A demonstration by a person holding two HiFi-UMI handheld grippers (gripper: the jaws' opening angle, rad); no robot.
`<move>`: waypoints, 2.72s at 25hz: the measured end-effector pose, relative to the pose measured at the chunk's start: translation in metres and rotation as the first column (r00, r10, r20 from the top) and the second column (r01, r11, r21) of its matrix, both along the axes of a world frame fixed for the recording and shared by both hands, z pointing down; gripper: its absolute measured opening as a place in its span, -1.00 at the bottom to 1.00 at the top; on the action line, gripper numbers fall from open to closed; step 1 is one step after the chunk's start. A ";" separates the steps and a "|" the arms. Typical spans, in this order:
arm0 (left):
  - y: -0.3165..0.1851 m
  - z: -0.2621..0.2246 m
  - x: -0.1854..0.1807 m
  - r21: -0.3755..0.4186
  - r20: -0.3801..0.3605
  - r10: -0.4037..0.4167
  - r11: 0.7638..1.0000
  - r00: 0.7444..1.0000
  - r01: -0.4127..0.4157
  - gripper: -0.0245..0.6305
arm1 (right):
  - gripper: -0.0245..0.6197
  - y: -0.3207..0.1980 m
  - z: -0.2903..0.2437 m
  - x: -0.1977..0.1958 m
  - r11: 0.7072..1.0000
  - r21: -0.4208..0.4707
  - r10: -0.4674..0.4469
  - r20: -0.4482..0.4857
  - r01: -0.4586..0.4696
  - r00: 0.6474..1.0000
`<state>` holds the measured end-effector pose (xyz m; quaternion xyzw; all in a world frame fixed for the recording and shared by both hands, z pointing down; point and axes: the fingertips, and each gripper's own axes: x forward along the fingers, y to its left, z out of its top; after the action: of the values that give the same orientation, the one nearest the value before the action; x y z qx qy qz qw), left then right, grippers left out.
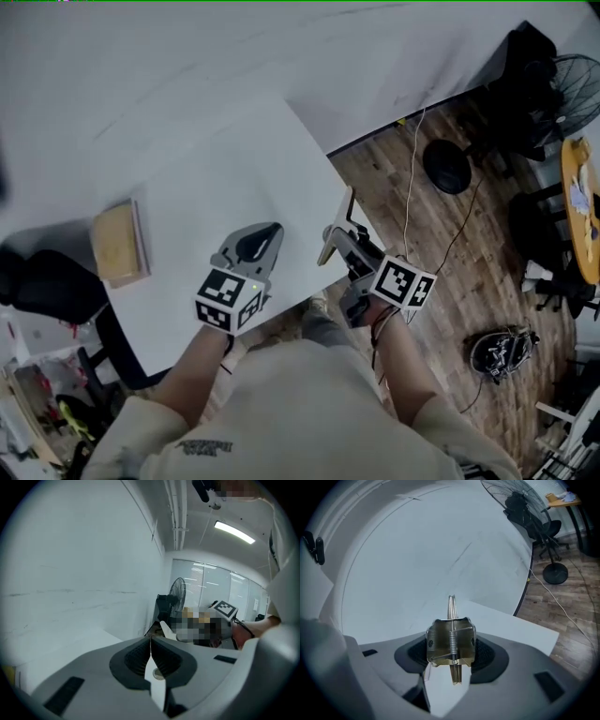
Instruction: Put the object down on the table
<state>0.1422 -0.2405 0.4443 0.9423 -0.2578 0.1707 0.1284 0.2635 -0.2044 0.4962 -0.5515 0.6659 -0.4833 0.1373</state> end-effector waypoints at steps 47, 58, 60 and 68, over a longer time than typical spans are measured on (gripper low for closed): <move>-0.085 0.127 -0.051 -0.283 0.067 -0.226 0.930 0.972 0.236 -0.85 | -0.22 -0.122 0.189 -0.083 0.879 -0.357 -0.346 -0.018 0.317 0.938; -0.082 0.137 -0.050 -0.310 0.071 -0.221 0.922 0.973 0.232 -0.85 | -0.21 -0.124 0.193 -0.082 0.879 -0.341 -0.403 -0.159 0.333 0.901; -0.080 0.136 -0.049 -0.313 0.068 -0.224 0.921 0.972 0.234 -0.85 | -0.20 -0.123 0.193 -0.080 0.869 -0.346 -0.448 -0.245 0.354 0.860; -0.075 0.135 -0.053 -0.317 0.074 -0.238 0.915 0.968 0.249 -0.85 | -0.06 -0.115 0.203 -0.074 0.844 -0.368 -0.526 -0.422 0.391 0.738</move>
<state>0.0887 -0.3153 0.5796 0.8658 -0.3437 0.2094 0.2972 0.1896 -0.3190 0.6989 -0.4888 0.7257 -0.4209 -0.2393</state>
